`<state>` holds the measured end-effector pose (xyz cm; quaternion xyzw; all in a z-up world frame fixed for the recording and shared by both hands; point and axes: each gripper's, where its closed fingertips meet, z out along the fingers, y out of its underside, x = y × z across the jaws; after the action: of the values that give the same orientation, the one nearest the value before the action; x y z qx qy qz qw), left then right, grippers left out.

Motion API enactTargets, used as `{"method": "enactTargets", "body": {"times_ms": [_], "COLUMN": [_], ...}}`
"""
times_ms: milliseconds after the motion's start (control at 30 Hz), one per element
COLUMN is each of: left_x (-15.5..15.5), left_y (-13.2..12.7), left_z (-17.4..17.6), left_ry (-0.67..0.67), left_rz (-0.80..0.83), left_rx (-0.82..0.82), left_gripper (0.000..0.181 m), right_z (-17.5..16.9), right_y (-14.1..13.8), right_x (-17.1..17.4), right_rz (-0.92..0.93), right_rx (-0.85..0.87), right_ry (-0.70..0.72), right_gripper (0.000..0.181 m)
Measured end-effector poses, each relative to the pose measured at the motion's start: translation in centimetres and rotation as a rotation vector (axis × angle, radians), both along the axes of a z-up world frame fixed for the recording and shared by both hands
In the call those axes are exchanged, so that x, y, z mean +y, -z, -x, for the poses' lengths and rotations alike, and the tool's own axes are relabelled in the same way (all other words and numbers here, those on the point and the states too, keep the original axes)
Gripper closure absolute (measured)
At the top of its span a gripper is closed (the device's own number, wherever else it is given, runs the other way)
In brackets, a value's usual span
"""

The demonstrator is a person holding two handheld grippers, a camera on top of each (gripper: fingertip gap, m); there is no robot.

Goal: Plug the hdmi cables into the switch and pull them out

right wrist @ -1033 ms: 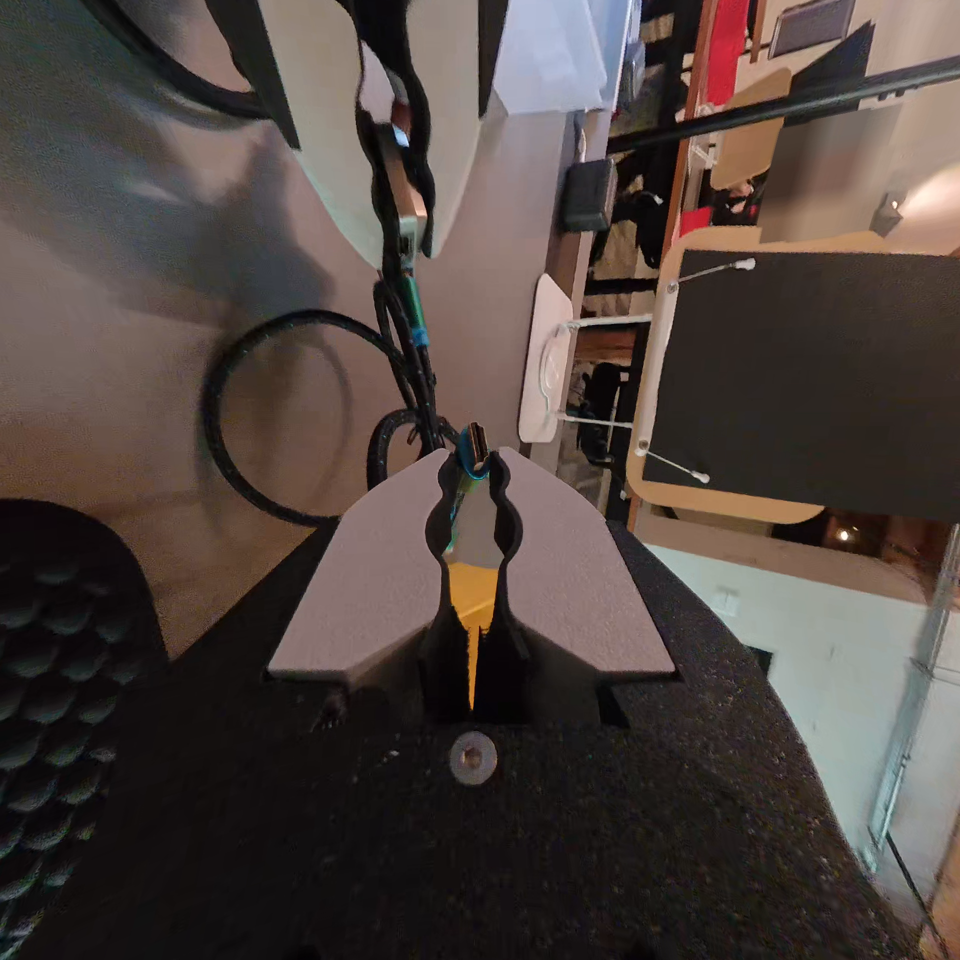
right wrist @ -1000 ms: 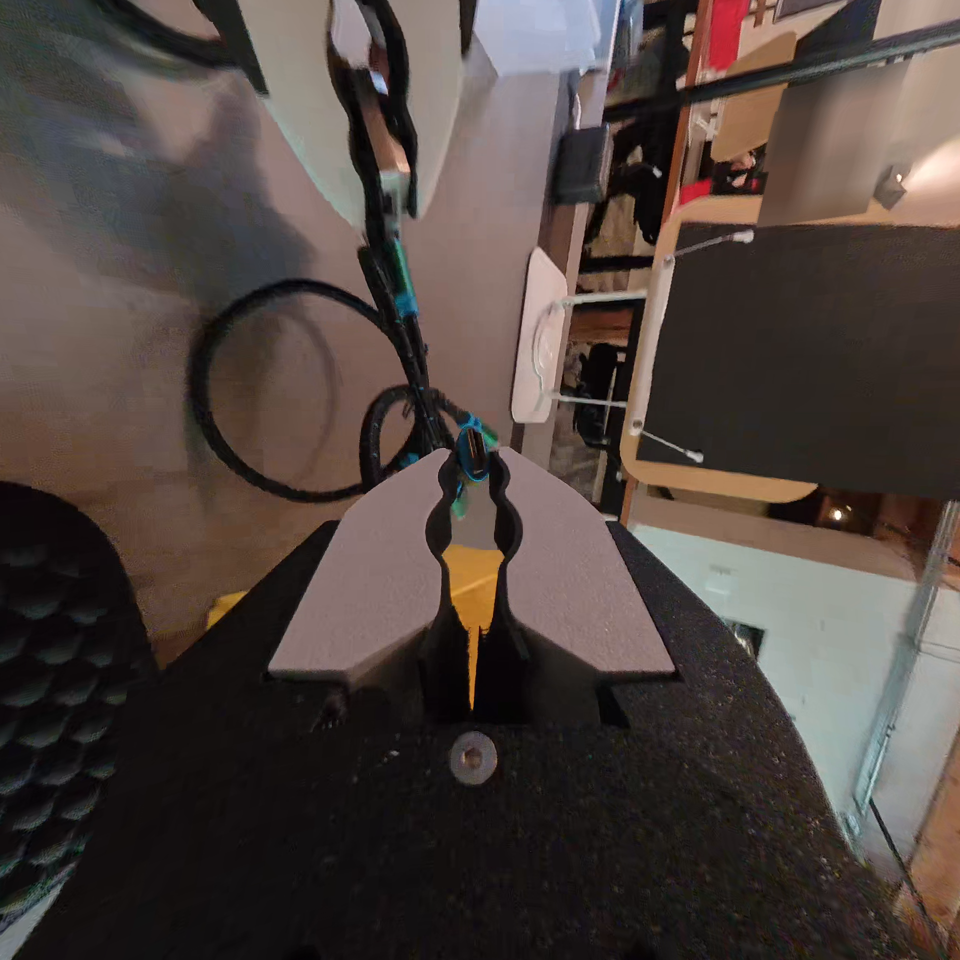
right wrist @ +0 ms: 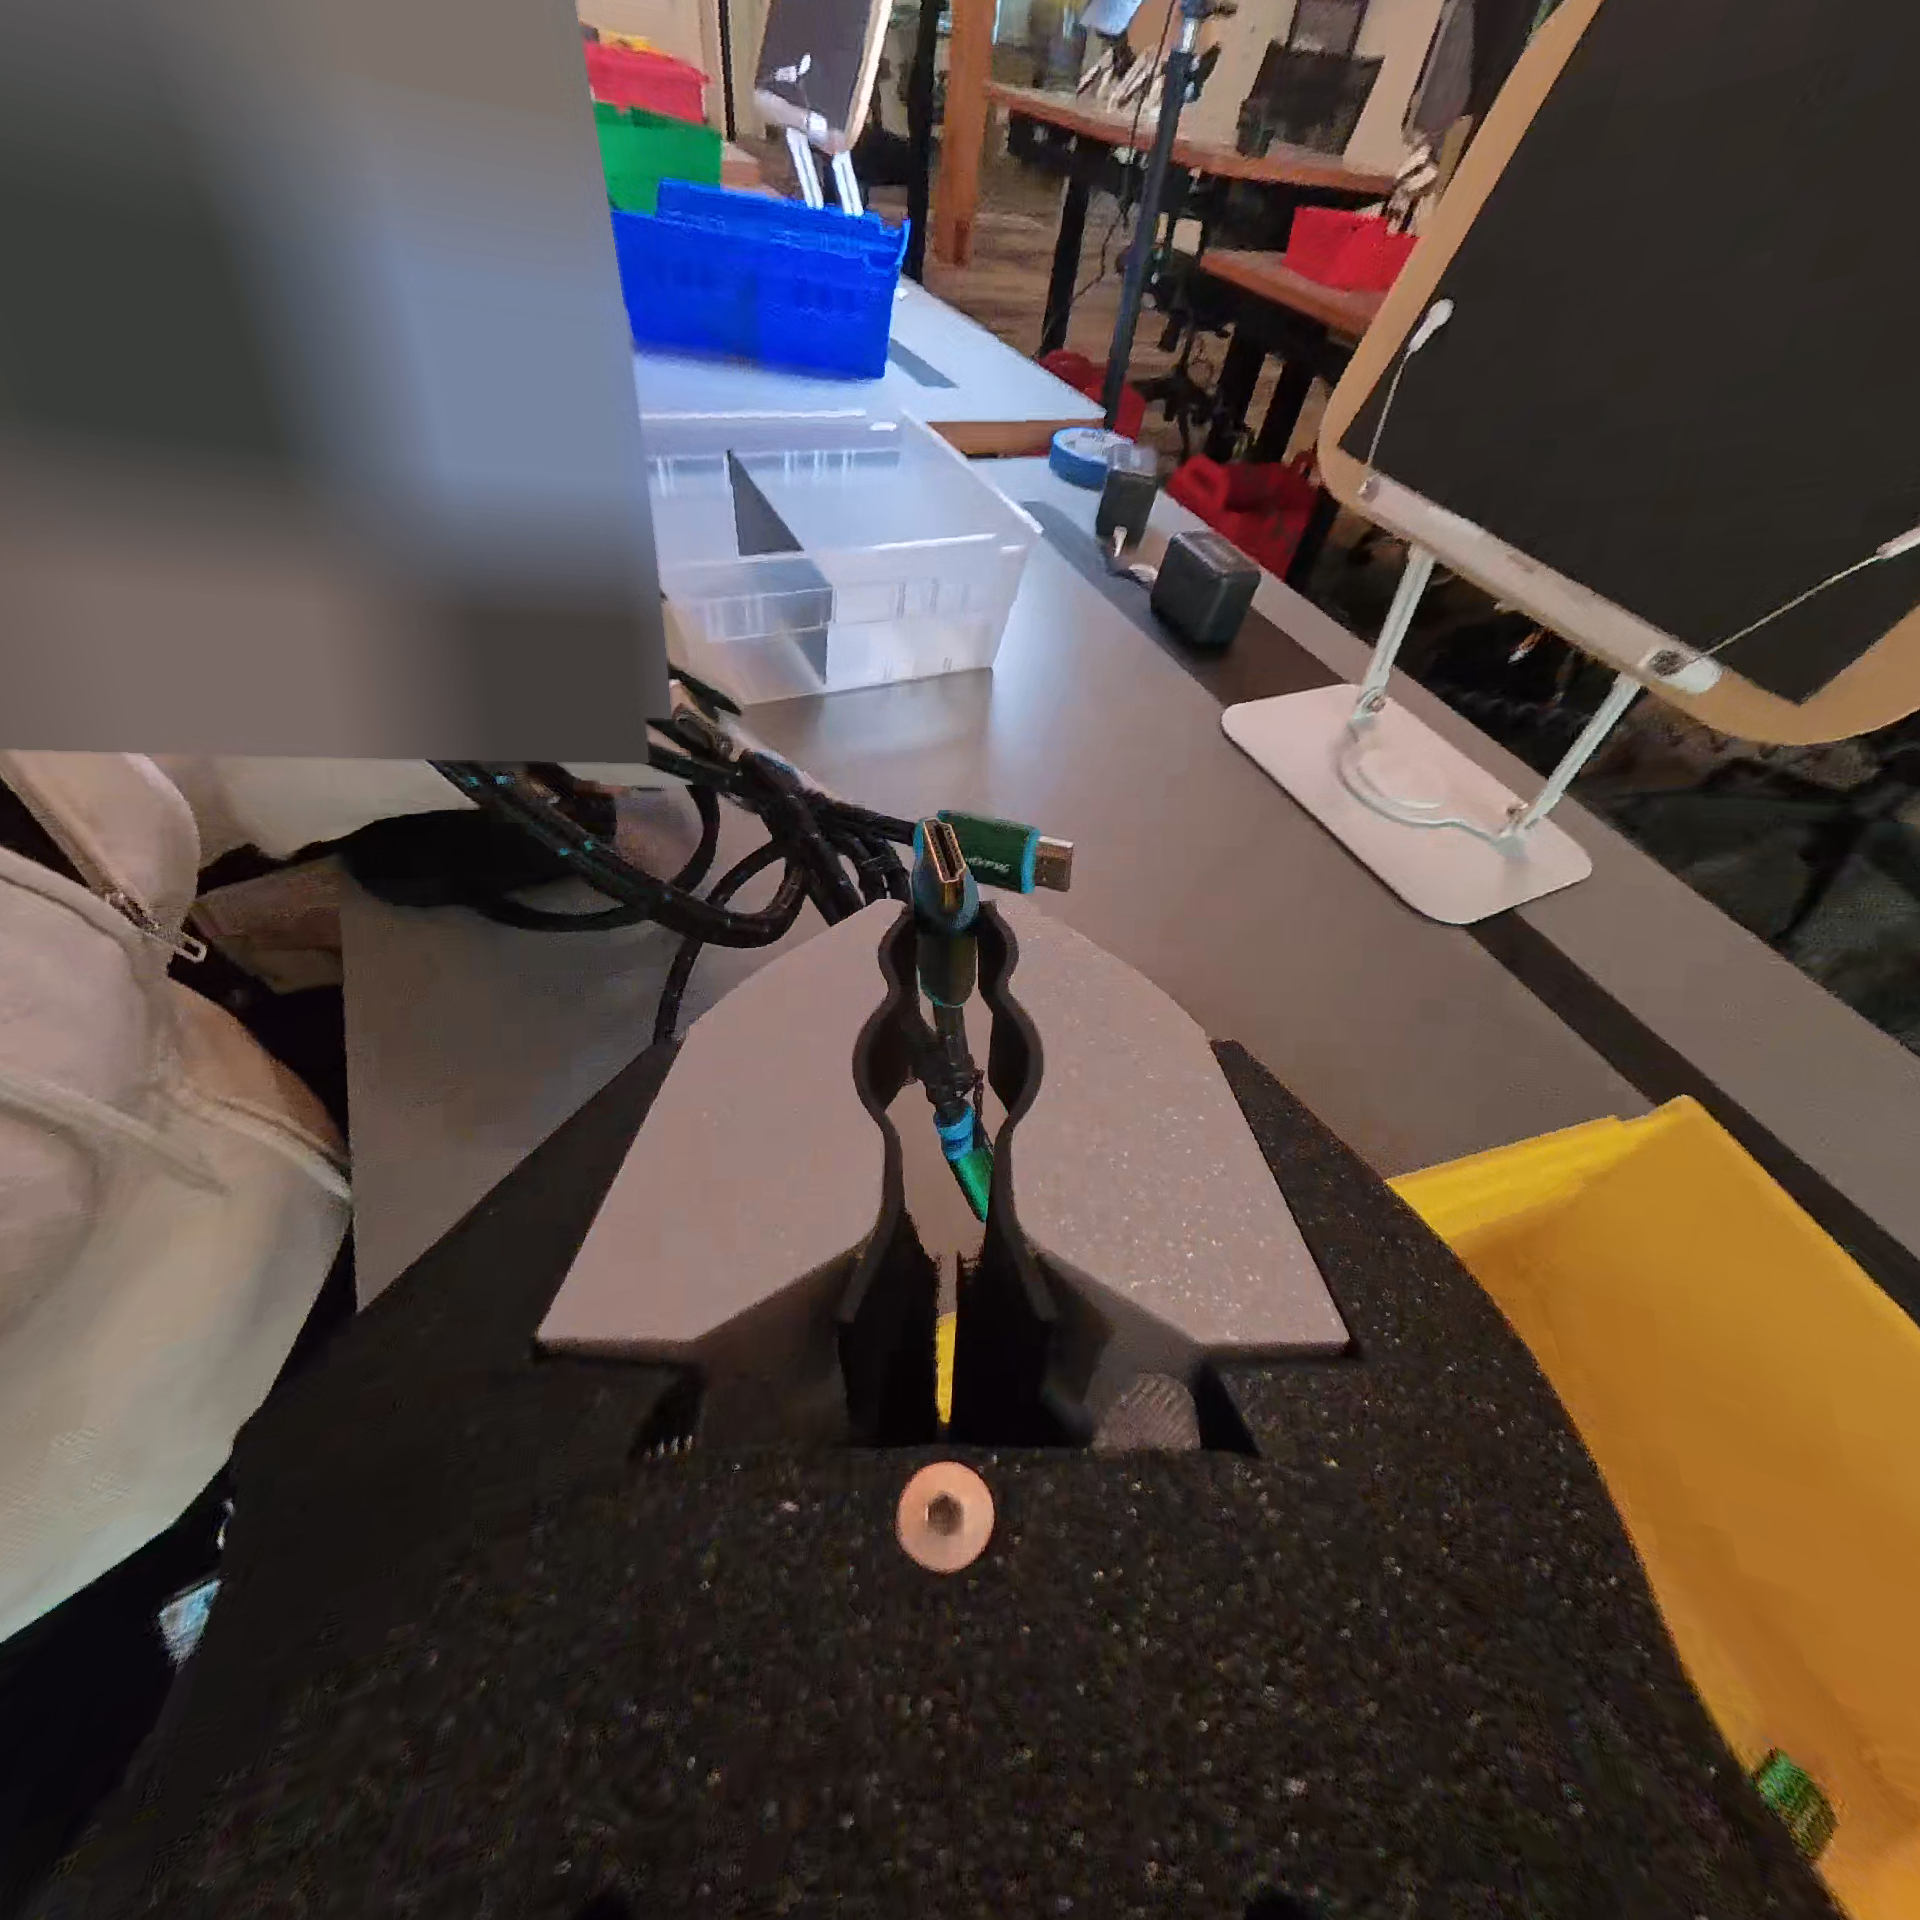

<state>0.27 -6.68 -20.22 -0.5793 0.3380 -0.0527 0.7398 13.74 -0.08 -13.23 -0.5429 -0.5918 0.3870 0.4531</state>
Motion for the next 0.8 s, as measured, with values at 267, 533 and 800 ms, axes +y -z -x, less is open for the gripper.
{"method": "enactTargets", "body": {"times_ms": [267,533,800], "left_x": [1.7,2.3,2.0], "left_y": [4.6,3.7,0.7], "left_z": [-0.6,1.4,3.7], "left_ry": [-0.168,-0.227,-0.176], "left_rz": [0.059,0.104,0.121], "left_rx": [0.429,0.294,-0.083], "left_gripper": [0.162,0.162,0.162], "right_z": [-0.3,1.3,2.5], "right_y": [3.1,1.5,3.1], "right_x": [0.4,-1.3,0.3], "right_rz": [-0.32,-0.446,0.159], "right_rx": [-0.242,-0.247,0.152], "right_ry": [0.033,0.008,0.187], "right_gripper": [0.166,0.162,0.149]}}
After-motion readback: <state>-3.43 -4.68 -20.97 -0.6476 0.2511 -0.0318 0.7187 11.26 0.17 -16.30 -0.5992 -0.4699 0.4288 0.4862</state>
